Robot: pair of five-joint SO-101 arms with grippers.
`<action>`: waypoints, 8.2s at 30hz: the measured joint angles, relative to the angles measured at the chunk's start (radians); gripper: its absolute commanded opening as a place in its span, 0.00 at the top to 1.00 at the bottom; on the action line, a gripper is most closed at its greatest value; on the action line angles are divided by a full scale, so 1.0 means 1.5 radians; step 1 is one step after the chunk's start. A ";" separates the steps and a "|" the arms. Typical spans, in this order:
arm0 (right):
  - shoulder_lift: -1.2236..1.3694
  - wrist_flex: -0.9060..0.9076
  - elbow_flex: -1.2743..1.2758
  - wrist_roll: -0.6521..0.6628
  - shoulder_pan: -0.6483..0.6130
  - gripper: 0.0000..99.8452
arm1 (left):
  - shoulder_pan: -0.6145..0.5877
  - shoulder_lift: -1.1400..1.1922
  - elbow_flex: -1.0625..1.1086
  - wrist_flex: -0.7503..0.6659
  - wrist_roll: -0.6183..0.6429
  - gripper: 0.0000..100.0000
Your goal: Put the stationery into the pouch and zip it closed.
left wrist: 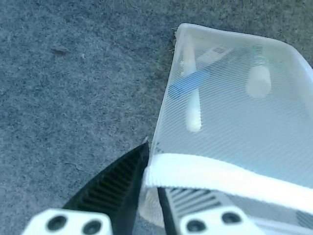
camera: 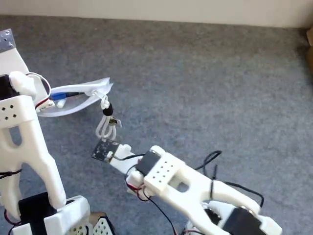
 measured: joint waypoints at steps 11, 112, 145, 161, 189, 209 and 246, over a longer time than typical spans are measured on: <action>0.126 -0.066 -0.001 0.035 0.027 0.82 | 0.000 0.000 0.000 0.000 0.000 1.00; 0.081 -1.218 -0.011 -0.059 0.045 0.99 | 0.004 0.002 -0.003 -0.001 0.012 1.00; 0.061 -0.990 -0.090 0.100 0.047 0.77 | 0.008 0.003 -0.003 -0.013 0.012 1.00; -0.197 -0.587 -0.090 0.011 0.044 0.79 | 0.008 0.004 -0.003 -0.013 0.012 1.00; -0.163 -0.571 0.005 -0.178 0.114 0.79 | 0.008 0.004 -0.002 -0.013 0.012 1.00; -0.135 -0.640 0.046 -0.178 0.147 0.98 | 0.008 0.004 -0.002 -0.013 0.012 1.00; -0.485 -0.320 0.184 0.034 0.081 1.00 | 0.210 0.005 -0.135 -0.019 -0.225 0.78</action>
